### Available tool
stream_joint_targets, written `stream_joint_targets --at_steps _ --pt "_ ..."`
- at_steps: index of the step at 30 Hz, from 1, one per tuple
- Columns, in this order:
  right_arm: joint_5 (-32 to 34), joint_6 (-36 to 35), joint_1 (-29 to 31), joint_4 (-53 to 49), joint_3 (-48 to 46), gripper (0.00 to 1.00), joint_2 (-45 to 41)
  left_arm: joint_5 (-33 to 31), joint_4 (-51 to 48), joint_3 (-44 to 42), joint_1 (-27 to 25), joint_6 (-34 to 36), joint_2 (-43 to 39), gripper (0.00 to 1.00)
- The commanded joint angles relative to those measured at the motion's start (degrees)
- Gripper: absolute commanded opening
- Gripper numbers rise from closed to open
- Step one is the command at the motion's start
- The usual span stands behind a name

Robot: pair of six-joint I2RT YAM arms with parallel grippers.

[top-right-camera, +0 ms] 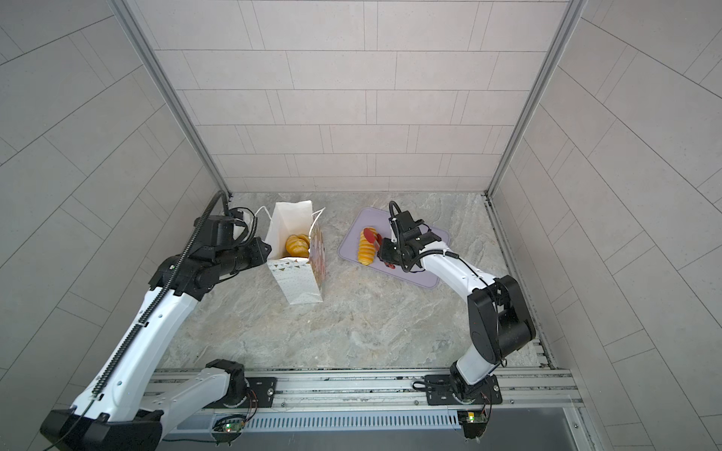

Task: Place the fake bread into the paper bag
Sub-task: 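Lift the spiral bread upright with the tongs off the tray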

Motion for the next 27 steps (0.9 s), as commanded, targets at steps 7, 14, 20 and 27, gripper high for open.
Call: stream_joint_targets --at_steps 7,14,20,27 --pt "0.91 -0.9 -0.97 -0.36 1.71 0.29 -4.45 -0.12 -1.14 0.64 -0.24 0.88 -0.32 0.16" --pt "1.58 -1.78 -1.41 -1.4 2.6 0.28 -7.12 -0.12 -1.19 0.86 -0.13 0.92 -0.29 0.16" --pt "2.35 -2.51 -1.43 -4.02 5.28 0.28 -10.37 -0.24 -1.51 1.22 -0.12 0.92 -0.58 0.17" --pt "5.24 -2.91 -1.41 -4.04 7.27 0.28 -15.55 -0.22 -1.62 1.39 -0.18 0.92 -0.71 0.18"
